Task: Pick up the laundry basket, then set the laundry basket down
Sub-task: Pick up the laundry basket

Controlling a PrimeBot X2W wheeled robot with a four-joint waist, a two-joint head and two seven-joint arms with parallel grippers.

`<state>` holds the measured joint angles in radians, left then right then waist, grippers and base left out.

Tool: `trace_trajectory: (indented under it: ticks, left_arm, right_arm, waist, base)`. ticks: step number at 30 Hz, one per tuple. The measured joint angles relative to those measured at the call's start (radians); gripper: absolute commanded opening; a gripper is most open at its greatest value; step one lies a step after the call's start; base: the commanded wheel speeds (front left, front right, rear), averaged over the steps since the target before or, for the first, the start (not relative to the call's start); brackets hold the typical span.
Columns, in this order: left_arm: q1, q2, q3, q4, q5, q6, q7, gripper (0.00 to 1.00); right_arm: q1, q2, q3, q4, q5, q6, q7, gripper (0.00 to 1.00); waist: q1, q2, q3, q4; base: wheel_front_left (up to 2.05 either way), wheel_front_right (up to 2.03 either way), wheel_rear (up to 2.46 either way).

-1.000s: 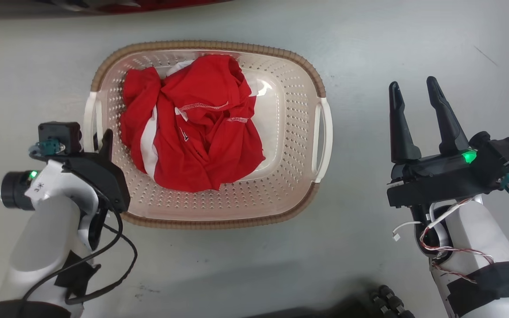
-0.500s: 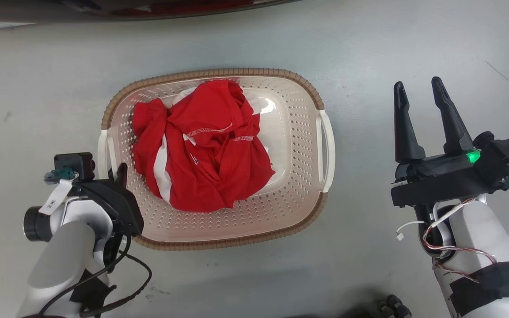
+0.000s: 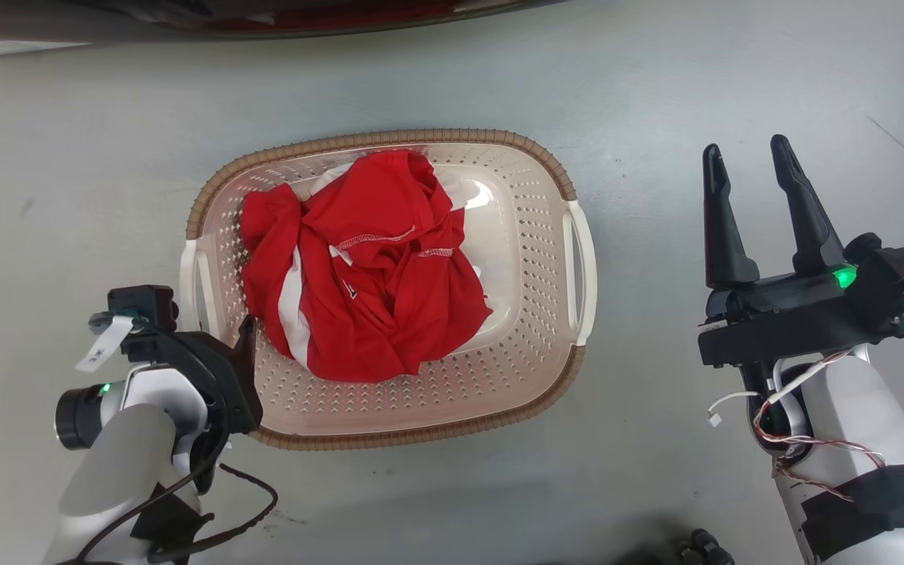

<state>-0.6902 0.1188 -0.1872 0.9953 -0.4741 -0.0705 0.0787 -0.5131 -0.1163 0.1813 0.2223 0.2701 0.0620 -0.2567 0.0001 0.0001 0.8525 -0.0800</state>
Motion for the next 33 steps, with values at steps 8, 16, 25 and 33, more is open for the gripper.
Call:
trace_trajectory:
  ticks: [8,16,25,33]
  left_arm:
    - [0.000,-0.011,-0.001,-0.034,0.004,0.000,-0.115,1.00]
    - [0.005,-0.030,-0.031,-0.098,0.056,0.009,-0.263,1.00]
    - [0.063,-0.041,-0.054,-0.182,0.100,0.028,-0.328,1.00]
    - [0.132,-0.030,-0.061,-0.312,0.133,0.044,-0.328,1.00]
  right_arm:
    - [0.016,-0.005,-0.023,0.029,-0.007,0.001,0.000,1.00]
    - [0.045,-0.030,-0.057,0.057,-0.009,0.001,0.000,1.00]
    - [0.064,-0.034,-0.070,0.072,-0.019,0.004,0.000,1.00]
    - [0.103,-0.029,-0.071,0.071,-0.025,0.008,0.000,1.00]
  waist:
    - [0.0000,0.0000,-0.036,0.008]
    - [0.0000,0.0000,-0.108,0.027]
    - [-0.0001,0.0000,-0.229,0.058]
    - [-0.0002,-0.0001,-0.360,0.078]
  base:
    - [0.00,0.00,0.00]
    - [0.00,0.00,0.00]
    - [0.00,0.00,0.00]
    - [0.00,0.00,0.00]
